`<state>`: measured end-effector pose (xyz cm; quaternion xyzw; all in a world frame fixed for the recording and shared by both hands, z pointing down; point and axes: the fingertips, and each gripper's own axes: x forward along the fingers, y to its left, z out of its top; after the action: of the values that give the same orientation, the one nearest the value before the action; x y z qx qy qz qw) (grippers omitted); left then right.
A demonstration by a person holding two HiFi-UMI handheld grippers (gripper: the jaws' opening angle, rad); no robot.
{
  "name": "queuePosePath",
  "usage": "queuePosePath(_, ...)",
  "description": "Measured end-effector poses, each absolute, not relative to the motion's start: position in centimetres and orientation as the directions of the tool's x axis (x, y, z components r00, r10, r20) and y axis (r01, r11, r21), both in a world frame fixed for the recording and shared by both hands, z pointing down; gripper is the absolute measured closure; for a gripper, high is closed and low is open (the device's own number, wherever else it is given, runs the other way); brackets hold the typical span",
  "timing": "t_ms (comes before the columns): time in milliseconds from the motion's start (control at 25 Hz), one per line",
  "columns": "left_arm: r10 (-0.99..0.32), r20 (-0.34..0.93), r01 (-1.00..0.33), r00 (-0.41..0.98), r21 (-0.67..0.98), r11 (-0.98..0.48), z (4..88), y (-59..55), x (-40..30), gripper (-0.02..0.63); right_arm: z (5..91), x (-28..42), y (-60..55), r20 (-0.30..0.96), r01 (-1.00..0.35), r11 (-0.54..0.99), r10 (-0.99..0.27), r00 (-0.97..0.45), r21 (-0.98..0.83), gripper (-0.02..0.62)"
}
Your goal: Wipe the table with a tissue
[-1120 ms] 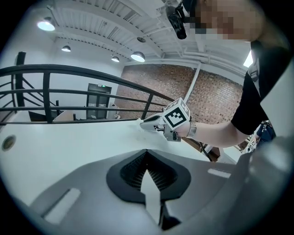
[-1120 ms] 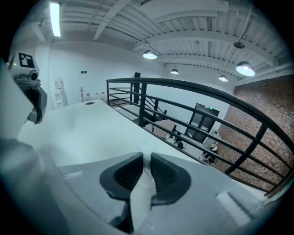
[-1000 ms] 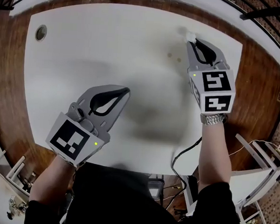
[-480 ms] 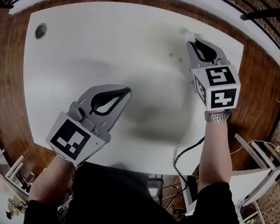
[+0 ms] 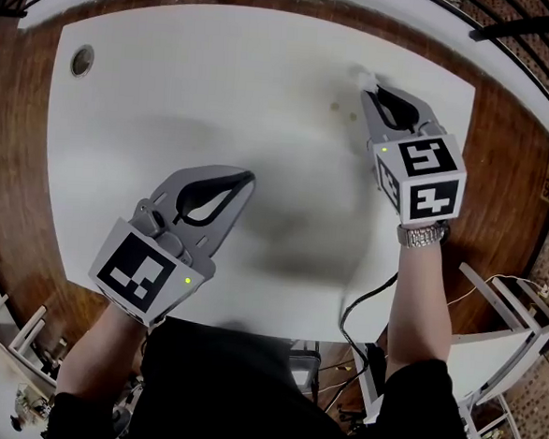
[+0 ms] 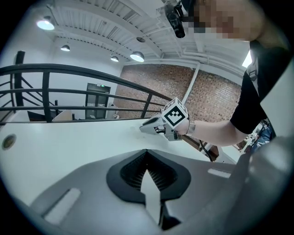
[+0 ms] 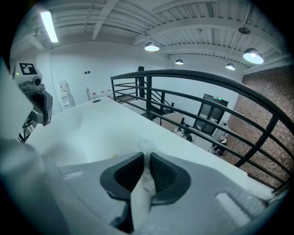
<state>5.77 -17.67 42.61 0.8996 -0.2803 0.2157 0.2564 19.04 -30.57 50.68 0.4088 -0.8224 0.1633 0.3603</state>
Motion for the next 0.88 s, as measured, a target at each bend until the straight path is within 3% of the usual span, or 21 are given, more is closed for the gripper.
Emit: queuePosePath(880, -0.395, 0.529, -0.612, 0.751, 0.333, -0.718, 42.5, -17.7, 5.8, 0.594, 51.6, 18.7, -28.6, 0.743, -0.807, 0.590, -0.539, -0.397, -0.003, 0.563)
